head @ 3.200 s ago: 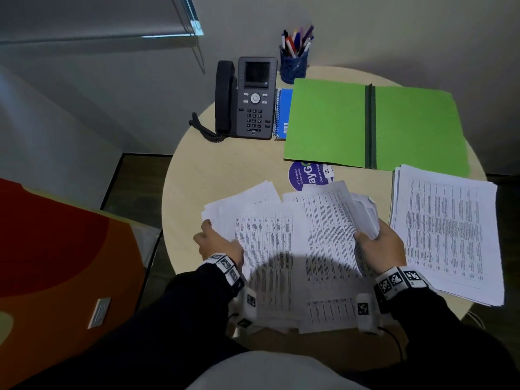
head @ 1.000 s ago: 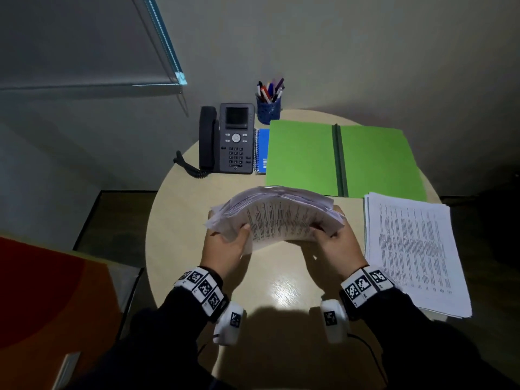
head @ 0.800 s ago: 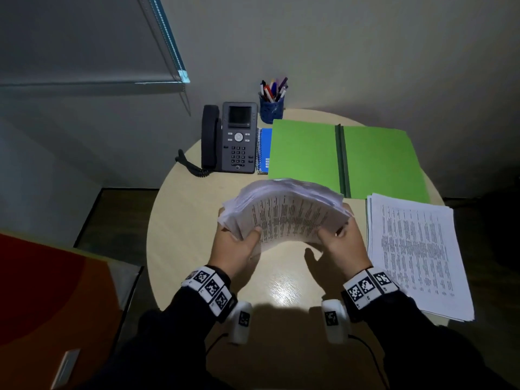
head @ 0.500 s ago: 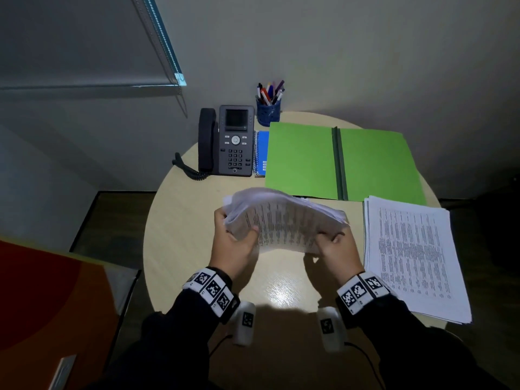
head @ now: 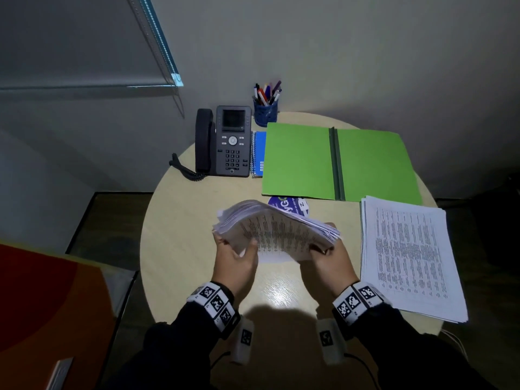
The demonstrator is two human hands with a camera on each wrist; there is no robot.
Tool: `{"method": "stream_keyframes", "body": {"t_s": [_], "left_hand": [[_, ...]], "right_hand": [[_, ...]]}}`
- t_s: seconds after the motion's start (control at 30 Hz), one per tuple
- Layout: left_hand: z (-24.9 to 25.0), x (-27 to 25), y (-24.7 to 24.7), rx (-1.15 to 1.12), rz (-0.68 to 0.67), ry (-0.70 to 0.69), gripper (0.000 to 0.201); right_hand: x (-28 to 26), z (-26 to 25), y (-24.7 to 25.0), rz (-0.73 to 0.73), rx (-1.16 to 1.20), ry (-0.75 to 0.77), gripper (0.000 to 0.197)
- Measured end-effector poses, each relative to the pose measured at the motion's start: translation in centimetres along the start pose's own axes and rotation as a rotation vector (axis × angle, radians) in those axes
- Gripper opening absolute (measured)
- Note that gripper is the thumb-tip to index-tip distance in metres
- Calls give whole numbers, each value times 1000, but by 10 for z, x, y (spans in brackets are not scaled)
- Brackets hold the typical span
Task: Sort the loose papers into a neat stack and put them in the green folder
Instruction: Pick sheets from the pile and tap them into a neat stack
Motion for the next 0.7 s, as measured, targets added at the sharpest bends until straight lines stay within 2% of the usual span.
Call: {"method": "stream_keyframes", "body": {"t_s": [0.1, 0.2, 0.27, 0.43, 0.6, 0.7], "left_hand": [[-1, 0, 1, 59, -21, 10, 67], [5, 0, 6, 15, 24, -45, 49], [11, -4, 6, -1, 34, -122, 39], [-9, -9, -4, 29, -12, -73, 52], [-10, -3, -1, 115, 24, -83, 33], [4, -2, 9, 120, 46, -155, 33]], "right_hand": [[2, 2, -1, 50, 28, 11, 38], [3, 3, 0, 65, 44, -3, 33], [0, -4, 0, 72, 44, 49, 34], [-4, 10, -2, -15, -9, -45, 36], [-9, 7, -6, -10, 46, -22, 45], [-8, -7, -2, -5, 46, 39, 45]]}}
Point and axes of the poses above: each hand's wrist, its own x-axis towards the middle knuckle, its own y-axis out of the back of the hand, z = x × y, the point moved 1 cm from there along x, towards the middle knuckle, and after that the axes turned 13 degrees about x, right-handed, at the moved point
